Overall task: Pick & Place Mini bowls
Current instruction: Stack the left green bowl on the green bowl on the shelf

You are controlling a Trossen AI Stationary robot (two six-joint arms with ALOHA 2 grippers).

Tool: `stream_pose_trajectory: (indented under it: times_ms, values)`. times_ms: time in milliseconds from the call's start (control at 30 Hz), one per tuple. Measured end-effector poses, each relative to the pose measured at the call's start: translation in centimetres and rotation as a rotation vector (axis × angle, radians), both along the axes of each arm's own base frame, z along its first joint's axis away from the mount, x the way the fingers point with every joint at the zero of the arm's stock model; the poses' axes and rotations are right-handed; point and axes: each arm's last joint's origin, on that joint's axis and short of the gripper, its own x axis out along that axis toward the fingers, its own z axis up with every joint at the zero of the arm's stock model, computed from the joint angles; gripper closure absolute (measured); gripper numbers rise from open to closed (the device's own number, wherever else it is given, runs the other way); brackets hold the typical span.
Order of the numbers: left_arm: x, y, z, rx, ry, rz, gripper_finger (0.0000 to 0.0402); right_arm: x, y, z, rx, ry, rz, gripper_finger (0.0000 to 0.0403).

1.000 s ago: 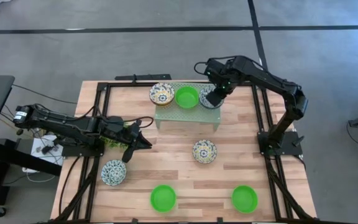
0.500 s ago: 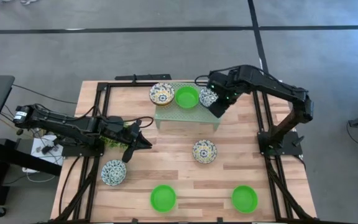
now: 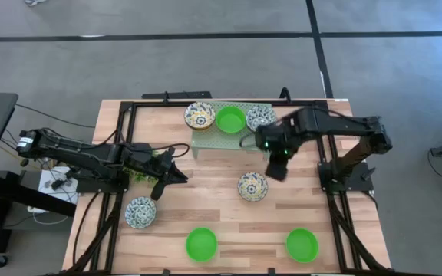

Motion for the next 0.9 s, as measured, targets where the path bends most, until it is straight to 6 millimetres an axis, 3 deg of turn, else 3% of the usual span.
stream_pose_trajectory:
  times_ms: [233,400,633,900]
  values:
    - [0.0,0.0,0.0,0.043,-0.012,-0.018,0.0353,0.3,5.4,-0.2,-0.002,-0.275,0.355,0.0337]
    - [0.0,0.0,0.0,0.043,-0.012,-0.018,0.0353,-1.6,8.1,-2.4,0.089,-0.417,0.532,0.0337]
    - [0.0,0.0,0.1,0.072,-0.027,-0.031,0.0352,-4.5,8.6,-7.7,0.143,-0.522,0.407,0.0337]
    - [1.5,-1.6,-0.4,0.045,-0.080,-0.146,0.0318,-4.6,8.5,-14.6,0.126,-0.605,0.353,0.0337]
